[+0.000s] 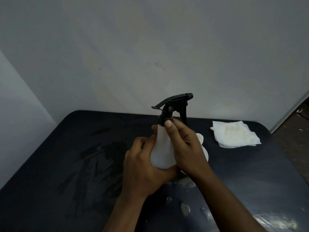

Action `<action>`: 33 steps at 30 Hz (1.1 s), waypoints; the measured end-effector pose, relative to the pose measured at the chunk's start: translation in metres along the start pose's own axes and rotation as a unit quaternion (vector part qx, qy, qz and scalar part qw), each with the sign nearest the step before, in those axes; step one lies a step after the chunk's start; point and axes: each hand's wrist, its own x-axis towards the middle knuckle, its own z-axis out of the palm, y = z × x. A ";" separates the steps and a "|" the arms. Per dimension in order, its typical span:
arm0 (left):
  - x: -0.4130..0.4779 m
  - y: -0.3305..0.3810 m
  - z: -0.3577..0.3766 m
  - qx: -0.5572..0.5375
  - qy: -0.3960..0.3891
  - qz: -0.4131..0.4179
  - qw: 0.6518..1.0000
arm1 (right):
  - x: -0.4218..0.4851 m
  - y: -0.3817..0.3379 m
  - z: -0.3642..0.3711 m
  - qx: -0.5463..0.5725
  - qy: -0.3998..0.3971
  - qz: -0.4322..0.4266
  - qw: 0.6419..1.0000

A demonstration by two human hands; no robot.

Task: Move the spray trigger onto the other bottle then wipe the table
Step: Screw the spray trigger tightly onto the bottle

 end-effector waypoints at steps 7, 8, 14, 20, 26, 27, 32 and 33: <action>0.000 0.001 0.001 -0.007 0.000 0.005 1.000 | -0.003 -0.002 0.007 0.003 0.073 -0.041 0.997; 0.000 0.001 0.001 -0.004 0.001 0.004 1.000 | -0.004 -0.002 0.008 -0.001 0.076 -0.043 0.996; 0.000 0.004 0.000 0.019 0.033 0.007 0.999 | -0.007 -0.004 0.017 -0.111 0.074 -0.075 0.988; -0.003 0.007 0.000 0.043 0.014 -0.016 0.999 | -0.012 -0.008 0.018 -0.142 0.056 -0.082 0.985; -0.002 0.015 0.000 0.040 0.009 0.000 0.999 | -0.007 -0.012 0.013 -0.117 0.129 -0.111 0.978; -0.001 0.014 -0.001 0.040 0.007 0.001 0.999 | -0.006 -0.012 0.012 -0.109 0.123 -0.107 0.981; 0.002 0.011 -0.005 0.053 -0.001 0.009 0.999 | 0.000 -0.010 0.007 -0.007 0.046 -0.057 0.997; 0.002 0.010 -0.006 0.046 0.001 0.004 0.999 | 0.001 -0.009 0.005 0.025 0.029 -0.044 0.998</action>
